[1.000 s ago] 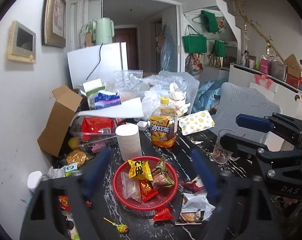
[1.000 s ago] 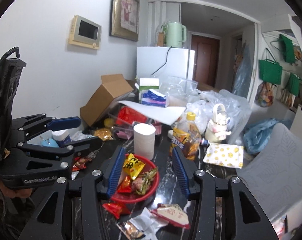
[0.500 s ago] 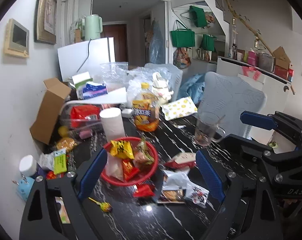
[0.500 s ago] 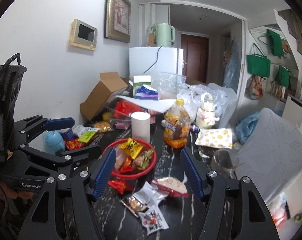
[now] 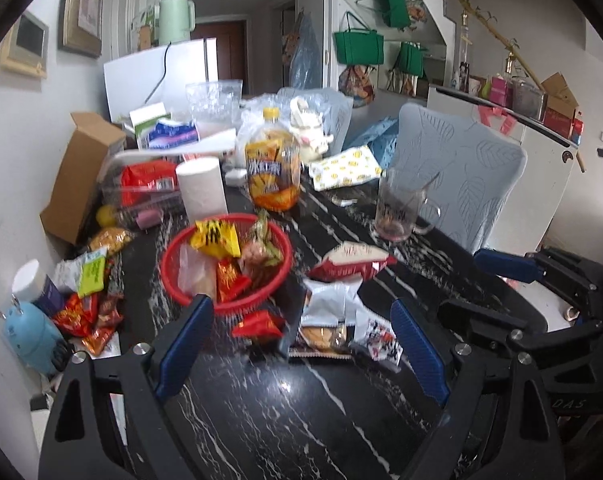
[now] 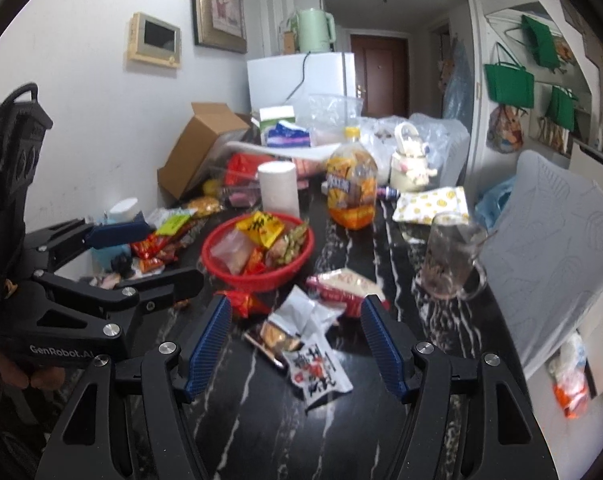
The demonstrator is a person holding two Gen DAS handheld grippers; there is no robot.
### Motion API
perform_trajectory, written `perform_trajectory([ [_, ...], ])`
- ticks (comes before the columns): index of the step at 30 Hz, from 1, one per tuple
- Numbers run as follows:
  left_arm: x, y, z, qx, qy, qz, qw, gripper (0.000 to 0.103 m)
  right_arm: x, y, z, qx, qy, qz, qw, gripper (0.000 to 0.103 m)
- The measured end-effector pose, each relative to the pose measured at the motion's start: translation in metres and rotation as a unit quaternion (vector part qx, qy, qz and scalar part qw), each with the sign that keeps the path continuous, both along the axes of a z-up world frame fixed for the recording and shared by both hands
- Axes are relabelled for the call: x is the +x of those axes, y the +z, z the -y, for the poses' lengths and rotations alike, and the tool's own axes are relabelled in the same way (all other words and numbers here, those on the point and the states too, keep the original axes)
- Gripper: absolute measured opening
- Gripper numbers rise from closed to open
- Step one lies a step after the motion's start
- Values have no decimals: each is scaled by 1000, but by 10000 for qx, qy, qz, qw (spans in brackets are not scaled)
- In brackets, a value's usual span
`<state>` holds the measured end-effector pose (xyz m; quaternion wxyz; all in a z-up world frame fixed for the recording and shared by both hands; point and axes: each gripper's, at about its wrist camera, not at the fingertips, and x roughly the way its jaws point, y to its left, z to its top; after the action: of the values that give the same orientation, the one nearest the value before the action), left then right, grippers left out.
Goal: Organize snacks
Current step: 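Move the left gripper to the small red packet while the right approaches the white peanut bag, then grasp the small red packet with the left gripper while the right grasps the white peanut bag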
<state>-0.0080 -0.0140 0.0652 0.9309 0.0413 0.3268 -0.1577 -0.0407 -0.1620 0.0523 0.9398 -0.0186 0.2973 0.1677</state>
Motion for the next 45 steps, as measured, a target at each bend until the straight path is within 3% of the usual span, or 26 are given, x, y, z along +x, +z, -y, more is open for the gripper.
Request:
perform_trajectory([
  [9,12,-45,-11,-202,85,-664,9976,90,13,-48,-2,19,122,-620,9980,68],
  [16,25,-64,-15,-188,193,-696,9972,90,36,-78,-7,-59,235,-1027,9944,68],
  [25,53,-68,-11,-104,372,-609,9974,90,69,-105,-1,-90,321,-1324,9906,73],
  [32,84,-78,-12,-199,431,-885,9949,90,85,-116,2,115,458,-1610,9858,73],
  [38,103,-94,-10,-55,465,-1052,9934,90,96,-122,7,193,404,-1819,9823,73],
  [45,106,-99,-9,70,533,-971,9938,90,100,-128,10,146,358,-1948,9801,73],
])
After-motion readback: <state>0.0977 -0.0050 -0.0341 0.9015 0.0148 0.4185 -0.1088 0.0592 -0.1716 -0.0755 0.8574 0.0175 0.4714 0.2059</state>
